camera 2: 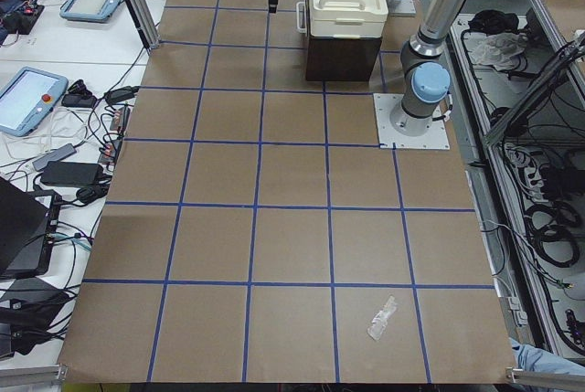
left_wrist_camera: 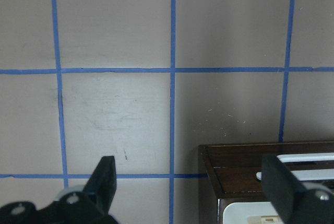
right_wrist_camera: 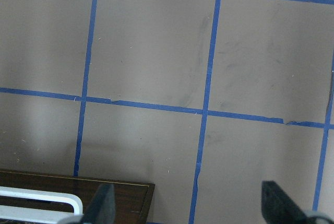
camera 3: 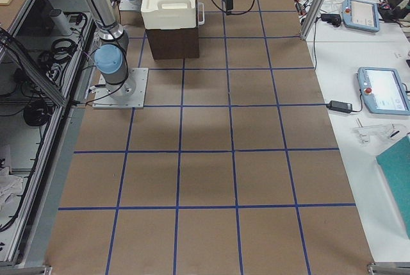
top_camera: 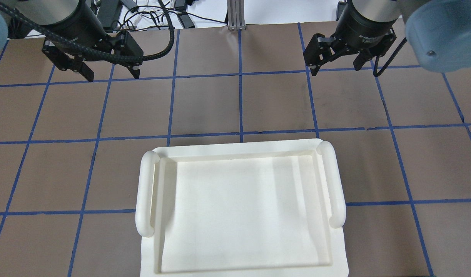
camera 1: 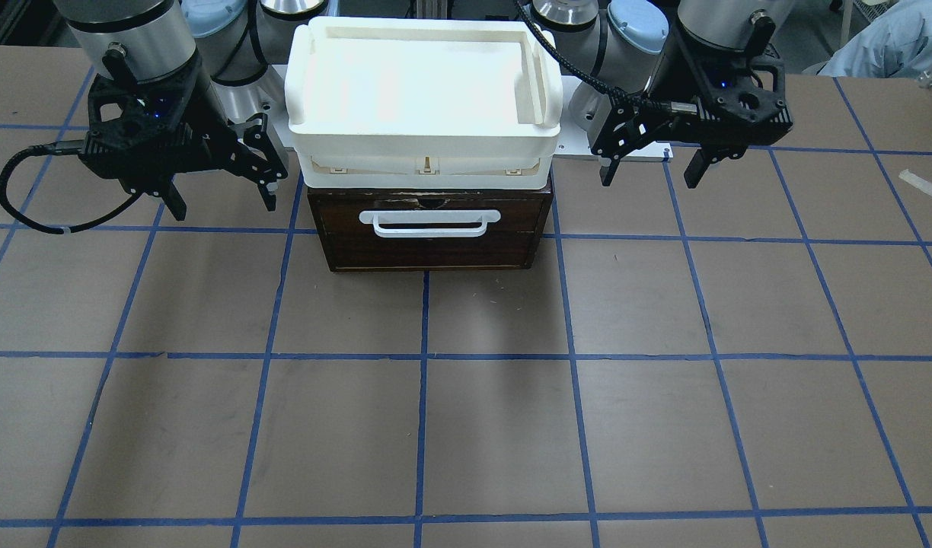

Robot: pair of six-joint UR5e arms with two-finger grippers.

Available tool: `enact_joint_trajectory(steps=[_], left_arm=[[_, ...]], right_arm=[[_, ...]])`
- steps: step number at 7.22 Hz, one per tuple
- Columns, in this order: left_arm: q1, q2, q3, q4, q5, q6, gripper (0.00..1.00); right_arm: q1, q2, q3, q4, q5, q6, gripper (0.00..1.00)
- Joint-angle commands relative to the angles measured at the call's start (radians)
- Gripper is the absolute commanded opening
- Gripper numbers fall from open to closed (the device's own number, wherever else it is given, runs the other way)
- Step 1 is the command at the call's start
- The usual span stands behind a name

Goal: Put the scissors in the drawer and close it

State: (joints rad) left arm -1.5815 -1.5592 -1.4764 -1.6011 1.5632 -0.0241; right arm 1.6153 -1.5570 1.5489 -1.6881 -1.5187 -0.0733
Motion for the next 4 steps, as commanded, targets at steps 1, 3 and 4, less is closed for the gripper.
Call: enact_joint_trajectory(steps=[1, 3, 4], left_arm=[[0.000, 0.001, -0.002, -0.002, 0.009, 0.001, 1.00], [0.000, 0.002, -0.004, -0.002, 0.009, 0.001, 1.00], [0.000, 0.004, -0.005, -0.002, 0.009, 0.003, 1.00]], right_arm=[[0.000, 0.000, 0.000, 0.002, -0.001, -0.003, 1.00], [0.000, 0.000, 0.000, -0.001, 0.000, -0.010, 1.00], [0.000, 0.000, 0.000, 0.001, -0.001, -0.010, 1.00]])
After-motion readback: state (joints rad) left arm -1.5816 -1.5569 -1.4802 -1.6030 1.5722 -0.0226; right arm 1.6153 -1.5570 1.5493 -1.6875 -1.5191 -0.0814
